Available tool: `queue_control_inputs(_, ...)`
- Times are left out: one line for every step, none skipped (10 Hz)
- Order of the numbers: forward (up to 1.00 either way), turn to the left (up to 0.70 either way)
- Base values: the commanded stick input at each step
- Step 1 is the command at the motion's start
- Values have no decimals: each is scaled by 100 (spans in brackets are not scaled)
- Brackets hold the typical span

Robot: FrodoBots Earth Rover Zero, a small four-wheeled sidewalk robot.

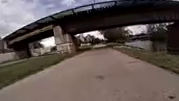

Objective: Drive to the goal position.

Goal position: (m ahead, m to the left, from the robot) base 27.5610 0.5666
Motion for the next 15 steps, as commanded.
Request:
queue_control_inputs(70,0)
queue_control_inputs(70,0)
queue_control_inputs(70,0)
queue_control_inputs(70,0)
queue_control_inputs(70,0)
queue_control_inputs(70,0)
queue_control_inputs(70,0)
queue_control_inputs(70,0)
queue_control_inputs(70,0)
queue_control_inputs(70,0)
queue_control_inputs(70,0)
queue_control_inputs(70,0)
queue_control_inputs(70,0)
queue_control_inputs(70,0)
queue_control_inputs(70,0)
